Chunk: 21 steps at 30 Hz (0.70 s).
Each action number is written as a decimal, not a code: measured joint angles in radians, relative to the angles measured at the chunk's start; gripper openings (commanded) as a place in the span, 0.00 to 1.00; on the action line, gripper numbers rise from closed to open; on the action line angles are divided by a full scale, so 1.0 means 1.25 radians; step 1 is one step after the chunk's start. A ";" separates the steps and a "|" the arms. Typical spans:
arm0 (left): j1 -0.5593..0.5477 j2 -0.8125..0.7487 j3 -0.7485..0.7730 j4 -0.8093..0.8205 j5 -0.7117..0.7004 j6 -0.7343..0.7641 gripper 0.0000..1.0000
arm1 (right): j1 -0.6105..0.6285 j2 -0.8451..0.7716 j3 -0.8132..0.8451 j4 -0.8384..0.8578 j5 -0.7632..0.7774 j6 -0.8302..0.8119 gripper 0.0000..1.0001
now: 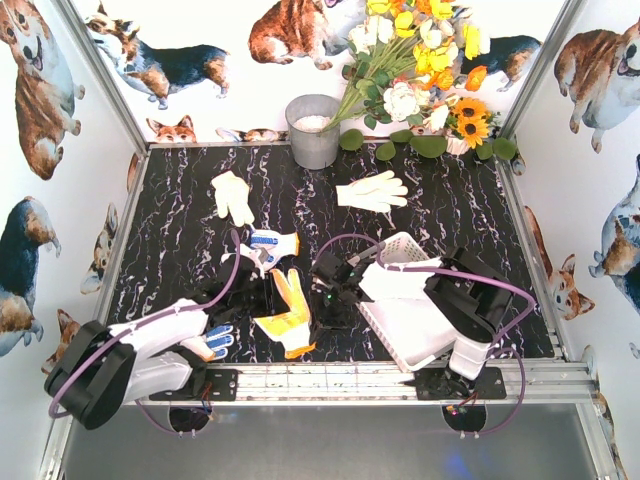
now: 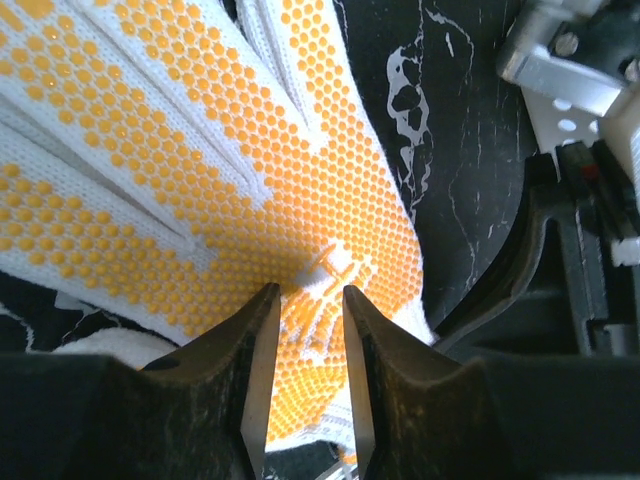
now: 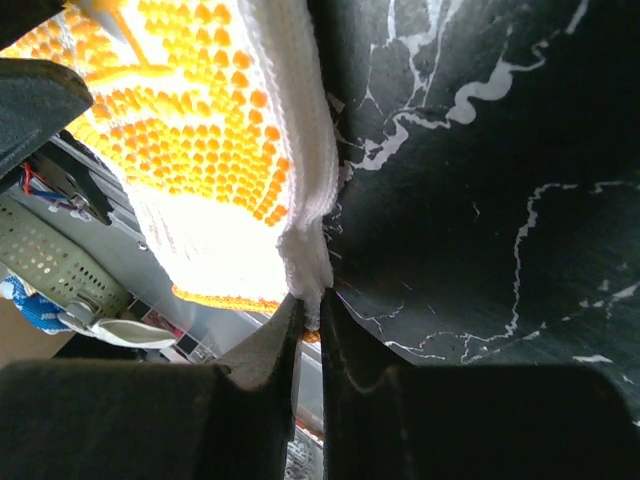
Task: Put the gloves into the storage basket
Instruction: Pair the glove with the glove.
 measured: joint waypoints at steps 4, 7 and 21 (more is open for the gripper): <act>-0.028 -0.068 0.011 -0.066 -0.043 0.040 0.36 | -0.008 -0.020 0.000 -0.010 0.001 0.001 0.00; -0.072 -0.121 0.042 -0.118 -0.078 0.075 0.39 | -0.016 -0.039 0.001 -0.014 -0.013 0.004 0.00; -0.414 -0.248 0.084 -0.192 -0.366 0.167 0.56 | -0.119 -0.045 0.119 -0.168 -0.094 -0.078 0.00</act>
